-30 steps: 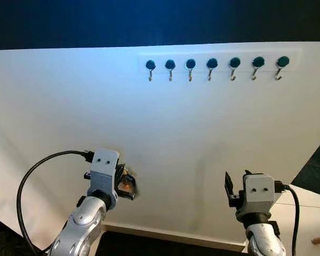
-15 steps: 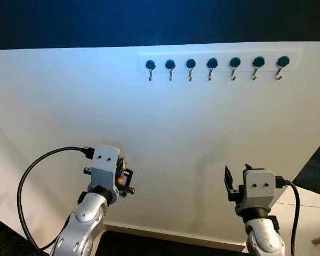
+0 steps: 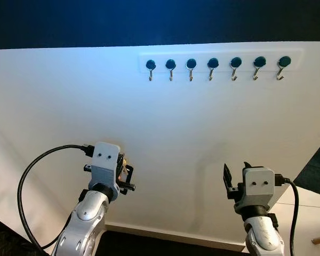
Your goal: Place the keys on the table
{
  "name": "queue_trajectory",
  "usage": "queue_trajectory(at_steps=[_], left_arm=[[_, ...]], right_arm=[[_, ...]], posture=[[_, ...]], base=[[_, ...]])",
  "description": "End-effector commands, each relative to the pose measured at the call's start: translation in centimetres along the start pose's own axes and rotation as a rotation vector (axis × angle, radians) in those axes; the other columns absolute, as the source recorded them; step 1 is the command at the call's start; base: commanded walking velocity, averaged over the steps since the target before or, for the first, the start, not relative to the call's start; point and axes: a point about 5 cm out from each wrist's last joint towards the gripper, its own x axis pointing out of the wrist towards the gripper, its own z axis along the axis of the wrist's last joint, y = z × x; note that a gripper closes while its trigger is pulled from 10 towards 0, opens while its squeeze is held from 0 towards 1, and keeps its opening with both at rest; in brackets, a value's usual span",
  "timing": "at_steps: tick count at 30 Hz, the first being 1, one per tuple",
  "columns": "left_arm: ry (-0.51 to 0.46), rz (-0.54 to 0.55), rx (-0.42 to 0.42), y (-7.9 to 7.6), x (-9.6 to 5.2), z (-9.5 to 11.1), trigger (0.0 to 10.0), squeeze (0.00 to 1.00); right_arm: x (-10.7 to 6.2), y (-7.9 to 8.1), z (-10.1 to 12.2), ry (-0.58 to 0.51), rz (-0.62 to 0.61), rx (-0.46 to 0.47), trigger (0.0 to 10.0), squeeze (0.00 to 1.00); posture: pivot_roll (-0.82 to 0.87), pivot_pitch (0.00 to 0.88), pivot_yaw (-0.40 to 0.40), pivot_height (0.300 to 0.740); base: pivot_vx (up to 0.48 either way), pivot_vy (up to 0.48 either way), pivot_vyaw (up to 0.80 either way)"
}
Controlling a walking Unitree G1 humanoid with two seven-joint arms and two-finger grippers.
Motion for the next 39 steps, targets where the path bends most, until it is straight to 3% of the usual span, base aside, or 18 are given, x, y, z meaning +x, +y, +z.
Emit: queue_trajectory(at_steps=[1, 8, 39], left_arm=[[-0.002, 0.006, 0.008, -0.02, 0.05, -0.17, 10.0, 0.0], [-0.007, 0.003, 0.01, -0.09, 0.12, -0.14, 10.0, 0.0], [-0.01, 0.006, 0.01, -0.25, 0.17, -0.18, 10.0, 0.0]], right_arm=[[-0.17, 0.17, -0.04, 0.004, 0.005, 0.012, 10.0, 0.0], [-0.19, 0.15, -0.03, 0.003, 0.003, 0.014, 10.0, 0.0], [0.03, 0.35, 0.03, 0.001, 0.016, 0.02, 10.0, 0.0]], posture=[[-0.03, 0.182, 0.096, 0.74], [-0.02, 0.182, 0.1, 0.74], [-0.02, 0.182, 0.092, 0.74]], base=[[0.0, 0.0, 0.0], [0.0, 0.0, 0.0], [0.0, 0.0, -0.49]])
